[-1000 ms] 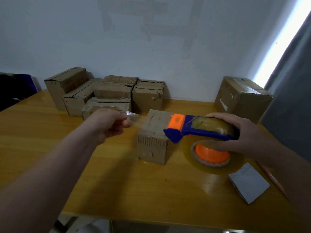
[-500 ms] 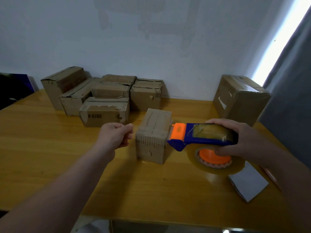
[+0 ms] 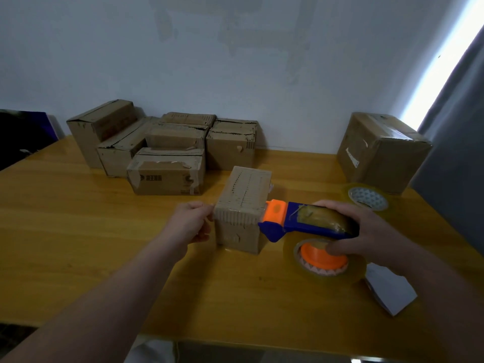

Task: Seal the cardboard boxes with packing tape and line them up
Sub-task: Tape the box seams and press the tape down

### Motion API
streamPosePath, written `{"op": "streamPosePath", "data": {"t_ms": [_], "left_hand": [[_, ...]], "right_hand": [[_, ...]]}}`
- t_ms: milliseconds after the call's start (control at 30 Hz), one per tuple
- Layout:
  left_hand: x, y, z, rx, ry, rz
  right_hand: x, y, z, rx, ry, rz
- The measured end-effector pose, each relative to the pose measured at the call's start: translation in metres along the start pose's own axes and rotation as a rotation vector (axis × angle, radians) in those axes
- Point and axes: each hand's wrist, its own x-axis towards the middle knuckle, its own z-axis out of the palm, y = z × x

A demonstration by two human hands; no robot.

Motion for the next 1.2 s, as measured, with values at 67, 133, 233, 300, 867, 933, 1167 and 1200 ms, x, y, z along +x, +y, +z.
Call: {"op": "streamPosePath", "data": {"t_ms": [67,133,233,300,867,933,1167,1200], "left_hand": [[-0.002,0.000,0.000,0.034,-0.036,-0.045],[-0.002,0.001,-0.002,0.114,-0.041,-0.038],[-0.005,0.001,-0.002,0.084,0.064,0.109],[-0.006,0.000,0.002,-0.055,0.077,0.189],[-0.036,-0.003,-0.006,0.525,-0.016,0.485],[-0.030,0.000,-0.001,0.822,-0.045,0.621],[-0.028,0.009,0.012,1.186,-0.136,0.751],[-0.029,0.009,0.014,1.181,-0.151,0.758]], "right_hand": [[0.000,0.001,0.002,0.007,0.002,0.001],[-0.001,0.003,0.004,0.028,0.007,0.010],[0.000,0.005,0.006,0.045,0.011,0.009],[0.000,0.005,0.008,0.036,0.014,0.001],[-0.001,0.007,0.016,0.042,0.072,-0.001],[0.000,0.007,0.016,0.037,0.080,-0.003],[-0.002,0.008,0.017,0.031,0.082,-0.019],[-0.001,0.008,0.017,0.027,0.083,-0.021]]}}
